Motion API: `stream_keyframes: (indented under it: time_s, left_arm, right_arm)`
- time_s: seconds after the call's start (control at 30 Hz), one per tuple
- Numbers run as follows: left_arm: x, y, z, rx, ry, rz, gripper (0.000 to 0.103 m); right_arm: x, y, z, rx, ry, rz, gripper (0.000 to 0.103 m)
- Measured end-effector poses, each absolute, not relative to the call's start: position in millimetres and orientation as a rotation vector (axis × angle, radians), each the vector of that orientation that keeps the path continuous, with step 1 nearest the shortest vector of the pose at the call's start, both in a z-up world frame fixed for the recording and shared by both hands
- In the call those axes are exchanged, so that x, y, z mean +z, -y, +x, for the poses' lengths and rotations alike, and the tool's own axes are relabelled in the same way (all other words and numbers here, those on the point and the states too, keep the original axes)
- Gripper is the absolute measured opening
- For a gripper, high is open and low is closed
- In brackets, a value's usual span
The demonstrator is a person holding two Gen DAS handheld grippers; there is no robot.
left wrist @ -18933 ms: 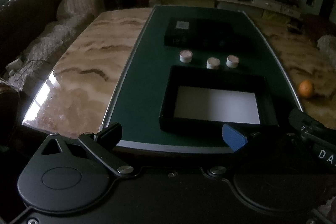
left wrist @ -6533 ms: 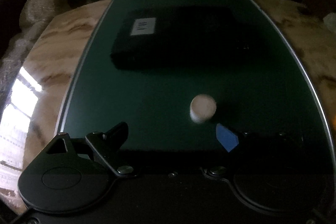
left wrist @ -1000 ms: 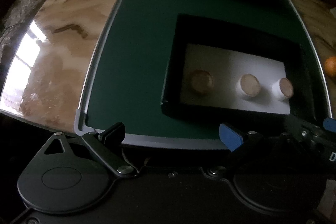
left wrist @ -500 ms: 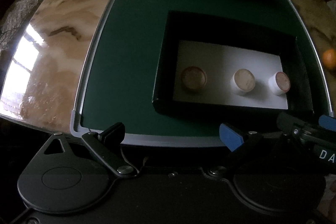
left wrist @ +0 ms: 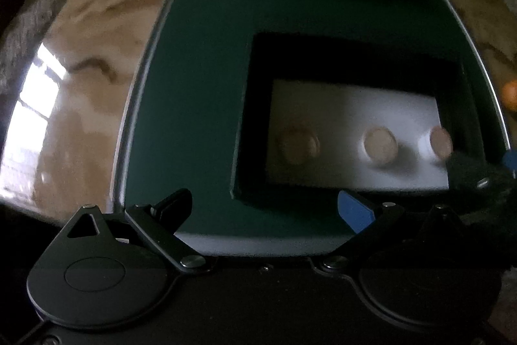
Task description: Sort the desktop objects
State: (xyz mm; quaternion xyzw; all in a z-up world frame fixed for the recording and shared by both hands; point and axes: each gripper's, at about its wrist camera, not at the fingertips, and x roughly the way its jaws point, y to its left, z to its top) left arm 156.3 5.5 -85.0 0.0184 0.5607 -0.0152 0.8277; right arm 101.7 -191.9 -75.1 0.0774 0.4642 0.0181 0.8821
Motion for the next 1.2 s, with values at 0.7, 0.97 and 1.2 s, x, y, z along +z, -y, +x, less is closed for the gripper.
stream_keyframes:
  time_s: [0.7,0.97,1.2]
  left_arm:
    - [-100.3,-35.0,383.6,-0.02,-1.104,-0.06,0.081]
    - [-117.8,-38.5,450.0,-0.073,-1.111,-0.133,0.075]
    - [-138.0,-42.5,485.1,-0.091,-1.145,-0.169,0.075]
  right_arm:
    - [-81.2,268.0,310.2,0.099,-0.833,0.117,0.09]
    - [-111.2,283.3,384.1,0.158,-0.855,0.189,0.083]
    - [-138.3,288.7,427.7,0.177,-0.906,0.291,0.083]
